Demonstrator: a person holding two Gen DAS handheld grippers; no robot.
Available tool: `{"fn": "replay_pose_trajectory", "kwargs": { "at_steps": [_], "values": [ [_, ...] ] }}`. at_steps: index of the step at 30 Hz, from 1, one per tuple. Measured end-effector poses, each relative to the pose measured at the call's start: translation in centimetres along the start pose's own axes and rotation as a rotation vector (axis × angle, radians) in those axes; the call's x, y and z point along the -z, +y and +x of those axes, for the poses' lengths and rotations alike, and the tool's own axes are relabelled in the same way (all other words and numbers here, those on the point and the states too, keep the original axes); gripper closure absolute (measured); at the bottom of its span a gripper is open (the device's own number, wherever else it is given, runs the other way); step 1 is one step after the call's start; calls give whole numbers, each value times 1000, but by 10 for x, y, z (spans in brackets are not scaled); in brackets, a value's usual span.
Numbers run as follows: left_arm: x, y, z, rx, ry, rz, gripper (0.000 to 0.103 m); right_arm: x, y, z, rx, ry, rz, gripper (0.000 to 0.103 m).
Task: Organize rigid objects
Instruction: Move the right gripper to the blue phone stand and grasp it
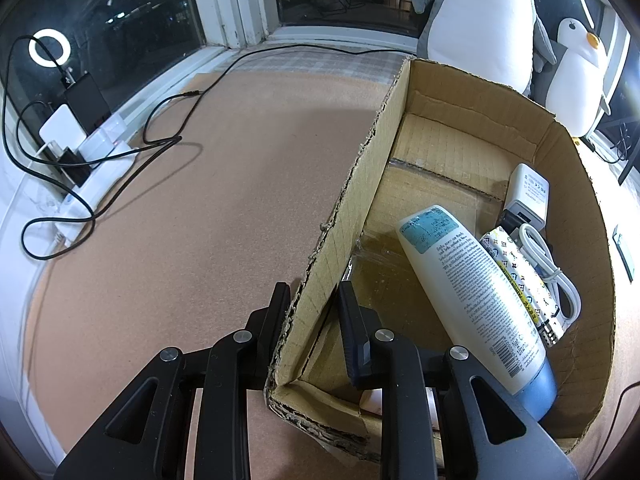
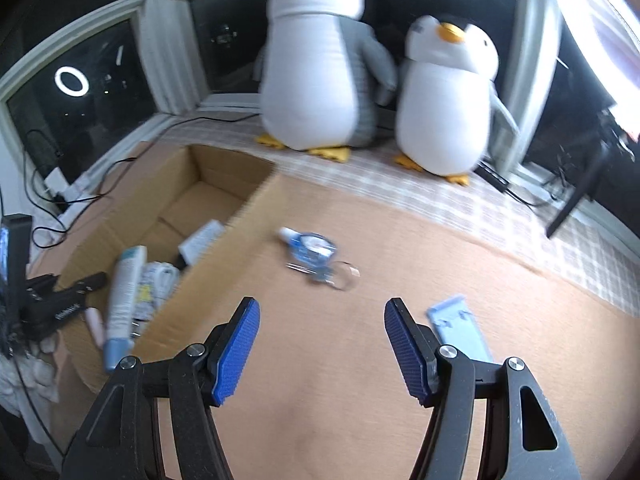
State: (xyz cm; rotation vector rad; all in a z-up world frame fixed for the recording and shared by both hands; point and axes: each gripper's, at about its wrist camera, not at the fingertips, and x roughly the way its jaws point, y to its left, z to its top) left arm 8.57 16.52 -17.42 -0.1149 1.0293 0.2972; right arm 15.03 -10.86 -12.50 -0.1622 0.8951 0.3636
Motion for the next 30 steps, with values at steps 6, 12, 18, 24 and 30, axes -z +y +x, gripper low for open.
{"fn": "replay_pose_trajectory", "kwargs": {
  "at_steps": [6,12,18,24,30],
  "values": [
    [0,0,0,-1,0,1,82,10,-38,7,70,33,11,42],
    [1,1,0,-3,3,0,82,19,-69,22,97,81,29,42],
    [1,1,0,-3,3,0,82,26,-91,39,117,131,42,42],
    [1,1,0,-3,4,-1,82,27,-102,48,117,158,26,42],
    [1,1,0,-4,4,0,82,28,-106,54,102,177,4,43]
  ]
}}
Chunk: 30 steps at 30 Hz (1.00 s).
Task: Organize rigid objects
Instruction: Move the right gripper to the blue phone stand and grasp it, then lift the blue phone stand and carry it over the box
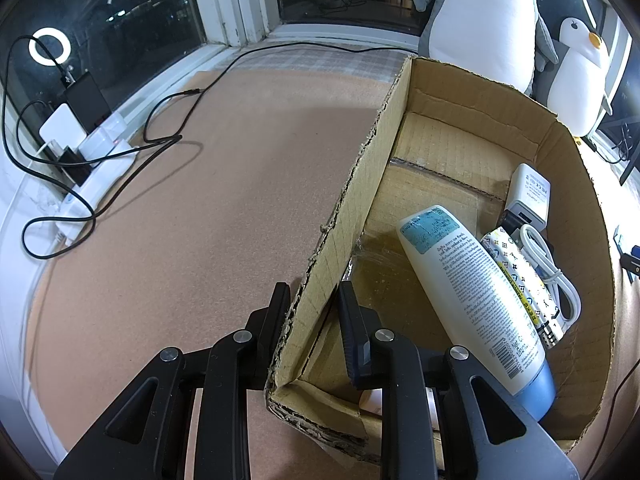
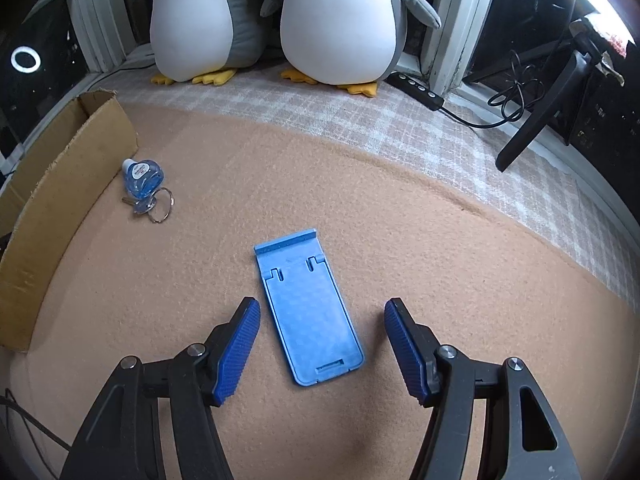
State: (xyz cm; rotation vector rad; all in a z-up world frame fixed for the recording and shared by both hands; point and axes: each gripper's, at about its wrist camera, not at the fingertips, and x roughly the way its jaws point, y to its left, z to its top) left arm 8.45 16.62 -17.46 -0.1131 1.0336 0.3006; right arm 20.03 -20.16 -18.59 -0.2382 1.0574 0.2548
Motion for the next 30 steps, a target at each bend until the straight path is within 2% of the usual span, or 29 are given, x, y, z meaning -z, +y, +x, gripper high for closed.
{"fn": "replay_pose_trajectory", "kwargs": {
  "at_steps": [2,5,7,9,22,30],
  "values": [
    [0,0,0,0,0,0,82,1,-1,1,-17,-6,-4,44],
    [0,0,0,0,0,-1,82,1,-3,0,-34,-10,0,51],
    [0,0,0,0,0,-1,82,2,-2,-1,-44,-12,-4,62],
    [0,0,0,0,0,-1,82,4,0,-3,-52,-11,-4,67],
    [0,0,0,0,1,0,82,13,0,-12,-59,-30,63,69],
    [-1,0,0,0,1,-1,82,13,14,-32,-58,-74,59,69]
  ]
}}
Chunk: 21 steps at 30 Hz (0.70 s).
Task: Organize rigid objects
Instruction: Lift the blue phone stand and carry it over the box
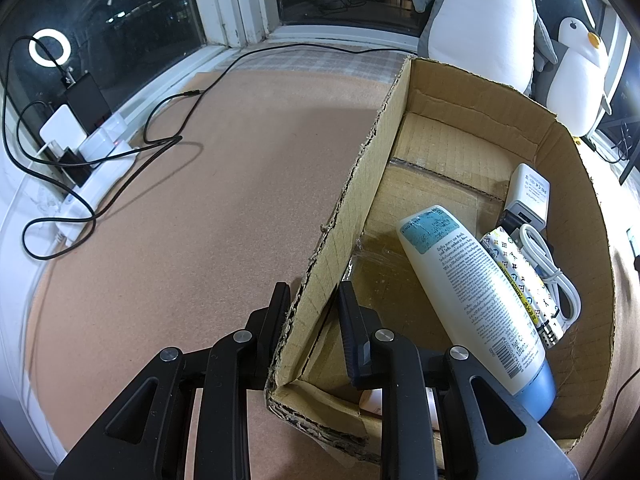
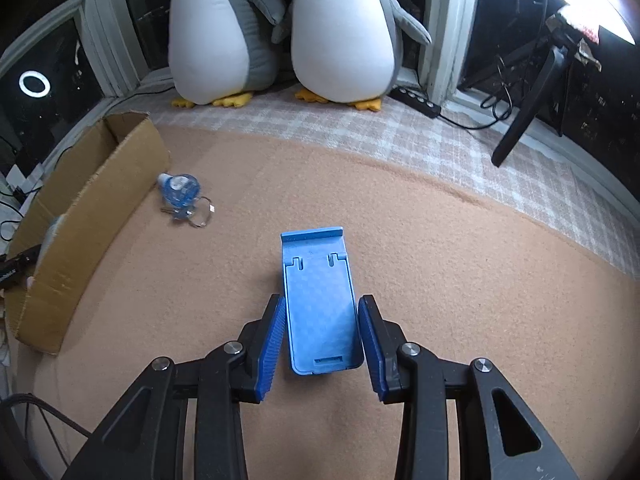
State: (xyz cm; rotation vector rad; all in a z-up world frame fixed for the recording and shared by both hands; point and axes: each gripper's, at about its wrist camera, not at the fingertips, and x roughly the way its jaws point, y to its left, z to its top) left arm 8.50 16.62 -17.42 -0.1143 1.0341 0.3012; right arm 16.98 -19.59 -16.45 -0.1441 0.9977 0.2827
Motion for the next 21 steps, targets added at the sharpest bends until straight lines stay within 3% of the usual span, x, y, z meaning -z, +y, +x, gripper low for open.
{"fn": "replay_pose_trajectory", "kwargs": {
  "at_steps": [13,21],
  "values": [
    [0,0,0,0,-1,0,82,-33,80,-42,-112,-109,-121,69],
    [0,-1,-1,0,-2,-1,82,-52,142,-45,-180,-134,-190,69]
  ]
}}
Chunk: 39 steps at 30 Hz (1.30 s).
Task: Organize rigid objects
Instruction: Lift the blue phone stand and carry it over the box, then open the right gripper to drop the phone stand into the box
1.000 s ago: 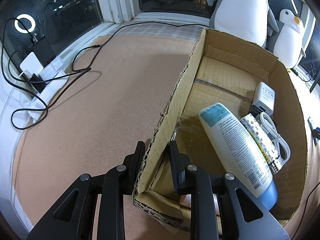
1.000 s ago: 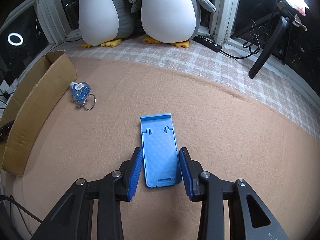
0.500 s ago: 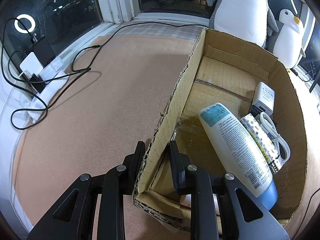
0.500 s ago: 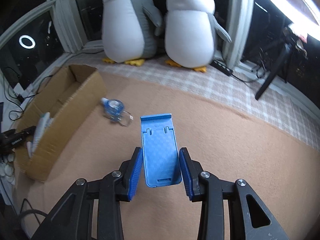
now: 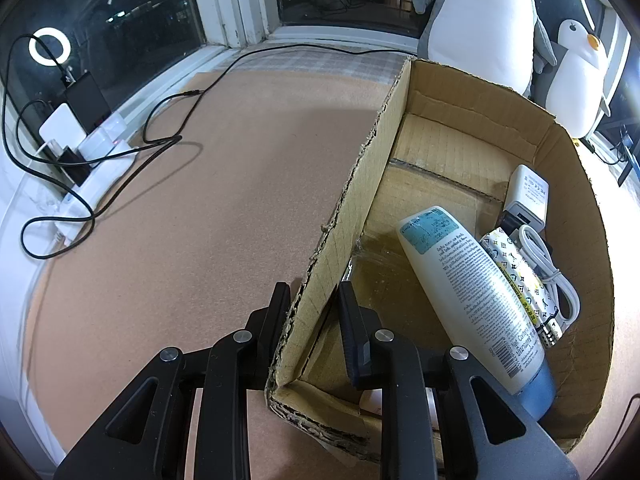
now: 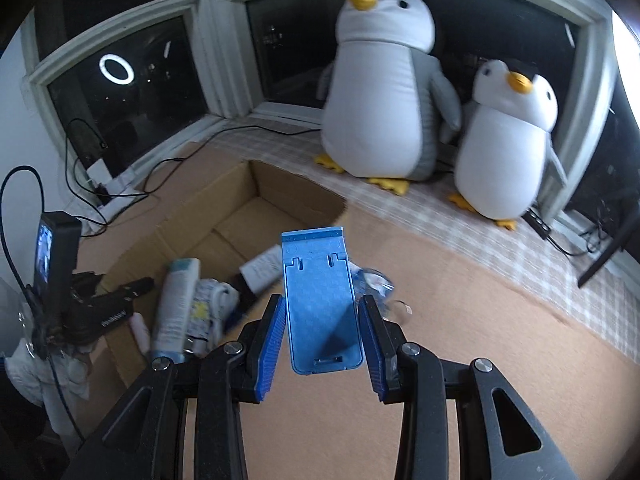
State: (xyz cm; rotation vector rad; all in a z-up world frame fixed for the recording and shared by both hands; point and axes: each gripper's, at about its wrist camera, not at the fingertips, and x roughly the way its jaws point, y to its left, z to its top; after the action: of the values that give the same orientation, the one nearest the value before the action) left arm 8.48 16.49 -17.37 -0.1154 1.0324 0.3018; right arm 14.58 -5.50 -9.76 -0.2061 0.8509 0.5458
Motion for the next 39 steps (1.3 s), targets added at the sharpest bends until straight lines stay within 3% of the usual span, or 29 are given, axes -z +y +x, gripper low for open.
{"fn": "replay_pose_trajectory", "kwargs": {
  "at_steps": [11,24,26,28,39],
  "values": [
    [0,-1,0,2,0,-4,82,-13,60,30,-86,17,-57,69],
    [0,-1,0,2,0,-4,82,-19,78,43,-115,26,-55,68],
    [0,-1,0,3,0,-3,82,-20,78,41,-120,17,-56,56],
    [0,-1,0,3,0,-4,82,-20,77,39,-122,3,-50,36],
    [0,-1,0,7,-4,-1,82,-19,67,37,-117,-1,-31,35]
  ]
}}
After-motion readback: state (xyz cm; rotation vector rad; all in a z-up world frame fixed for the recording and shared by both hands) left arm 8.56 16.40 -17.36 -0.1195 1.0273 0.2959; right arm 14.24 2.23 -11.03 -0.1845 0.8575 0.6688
